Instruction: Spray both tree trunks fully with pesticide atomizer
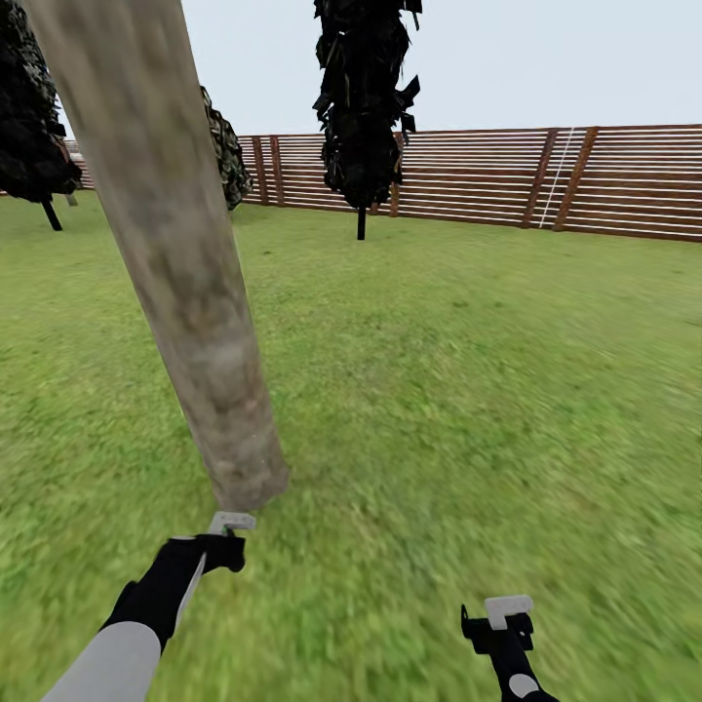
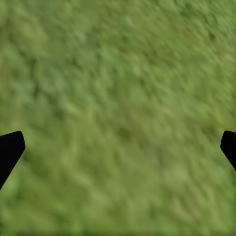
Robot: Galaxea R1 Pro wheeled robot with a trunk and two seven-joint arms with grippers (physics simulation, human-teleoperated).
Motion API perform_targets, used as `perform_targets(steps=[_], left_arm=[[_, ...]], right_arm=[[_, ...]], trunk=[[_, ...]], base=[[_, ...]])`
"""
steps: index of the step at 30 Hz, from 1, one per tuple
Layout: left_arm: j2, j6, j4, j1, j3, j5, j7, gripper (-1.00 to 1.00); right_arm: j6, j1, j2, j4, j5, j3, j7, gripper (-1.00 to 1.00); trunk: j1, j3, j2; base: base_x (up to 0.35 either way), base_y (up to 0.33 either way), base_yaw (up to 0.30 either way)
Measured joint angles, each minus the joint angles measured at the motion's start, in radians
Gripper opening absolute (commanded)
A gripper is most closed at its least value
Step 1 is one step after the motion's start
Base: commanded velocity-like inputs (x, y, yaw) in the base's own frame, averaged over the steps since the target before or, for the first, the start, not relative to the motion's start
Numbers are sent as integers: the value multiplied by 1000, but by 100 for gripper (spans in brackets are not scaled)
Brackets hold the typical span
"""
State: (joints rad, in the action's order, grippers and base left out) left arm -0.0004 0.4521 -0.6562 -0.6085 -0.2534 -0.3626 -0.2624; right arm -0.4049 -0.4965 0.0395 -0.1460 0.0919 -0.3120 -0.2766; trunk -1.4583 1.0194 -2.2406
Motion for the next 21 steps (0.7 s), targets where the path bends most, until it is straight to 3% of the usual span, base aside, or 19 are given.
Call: perform_targets(steps=[5, 12, 16, 18, 21], left_arm=[[13, 0, -2, 1, -2, 3, 1, -100], [-7, -1, -2, -3, 4, 3, 8, -100], [-11, -1, -2, -19, 6, 5, 9, -100], [-18, -1, -1, -34, 8, 7, 12, -100], [-34, 0, 7, -99, 7, 5, 45, -100]], right_arm=[[0, 0, 0, 0, 1, 0, 0, 100], [0, 0, 0, 0, 1, 0, 0, 100], [0, 0, 0, 0, 1, 0, 0, 100], [0, 0, 0, 0, 1, 0, 0, 100], [0, 0, 1, 0, 1, 0, 0, 100]], trunk=[[-1, 0, 0], [-1, 0, 0], [0, 0, 0], [0, 0, 0], [0, 0, 0]], base=[[-213, 0, 0], [-330, 0, 147], [-122, 0, 141], [-21, 0, 25], [-5, 0, 6]])
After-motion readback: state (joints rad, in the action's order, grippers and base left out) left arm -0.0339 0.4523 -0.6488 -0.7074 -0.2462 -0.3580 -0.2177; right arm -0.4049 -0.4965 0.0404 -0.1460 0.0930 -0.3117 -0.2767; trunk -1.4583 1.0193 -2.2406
